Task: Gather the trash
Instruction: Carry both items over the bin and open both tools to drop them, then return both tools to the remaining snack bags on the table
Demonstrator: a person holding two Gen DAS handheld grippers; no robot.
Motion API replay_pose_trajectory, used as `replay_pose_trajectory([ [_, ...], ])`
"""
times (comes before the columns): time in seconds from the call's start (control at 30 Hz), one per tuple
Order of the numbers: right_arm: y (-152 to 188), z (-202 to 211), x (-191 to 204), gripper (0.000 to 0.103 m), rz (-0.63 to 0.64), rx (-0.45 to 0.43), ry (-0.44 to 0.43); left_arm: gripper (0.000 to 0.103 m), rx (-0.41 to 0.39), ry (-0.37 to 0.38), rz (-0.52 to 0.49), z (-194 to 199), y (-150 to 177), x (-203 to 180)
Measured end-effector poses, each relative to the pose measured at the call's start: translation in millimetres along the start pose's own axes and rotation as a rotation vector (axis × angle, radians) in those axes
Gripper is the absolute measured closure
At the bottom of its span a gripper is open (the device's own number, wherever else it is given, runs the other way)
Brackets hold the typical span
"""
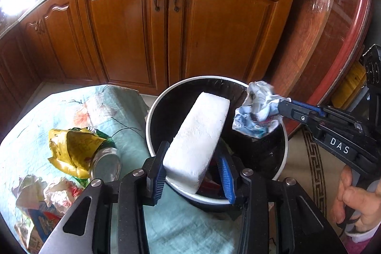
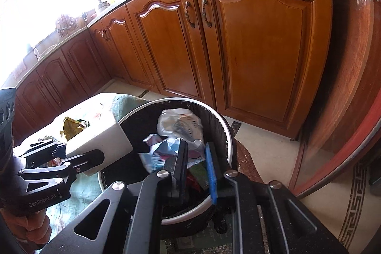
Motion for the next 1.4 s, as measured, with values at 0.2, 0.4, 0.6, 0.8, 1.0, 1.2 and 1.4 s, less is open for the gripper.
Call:
replay_pose_trajectory([
  [0.2, 1, -2, -4, 0.055, -0.029, 0.000, -0.020, 0.038, -0.015, 0.002, 0.004, 3, 7, -2],
  [0.4, 14, 13, 0, 0.034, -0.079, -0.024, -0.070, 0.038, -0.041, 0.018, 0.063, 27, 37, 13],
  [0.6, 34, 30, 21, 0.023, -0.119, -0.055, -0.144, 0.038, -0.080, 0.023, 0.154, 64, 81, 33],
  [0.8, 59, 35, 52, 0.023, -0.126, -0.032, -0.213, 0.038, -0.098, -0.010, 0.214, 97, 125, 55],
  [1.0, 76, 33, 82, 0.023, -0.106, 0.000, -0.249, 0.037, -0.103, -0.053, 0.287, 130, 161, 84],
  [1.2, 80, 33, 115, 0.023, -0.053, 0.006, -0.278, 0.037, -0.111, -0.073, 0.377, 152, 183, 112],
  [1.4, 83, 24, 147, 0.023, -0.004, 0.013, -0.305, 0.038, -0.128, -0.079, 0.406, 161, 184, 129],
])
Point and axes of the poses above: each gripper's, at about its wrist camera, not at the fingertips, and z roughly against the way its jaws point, x to its left, y to its underside, the point moved 5 cm from there along -z, roughly the way its jaws point
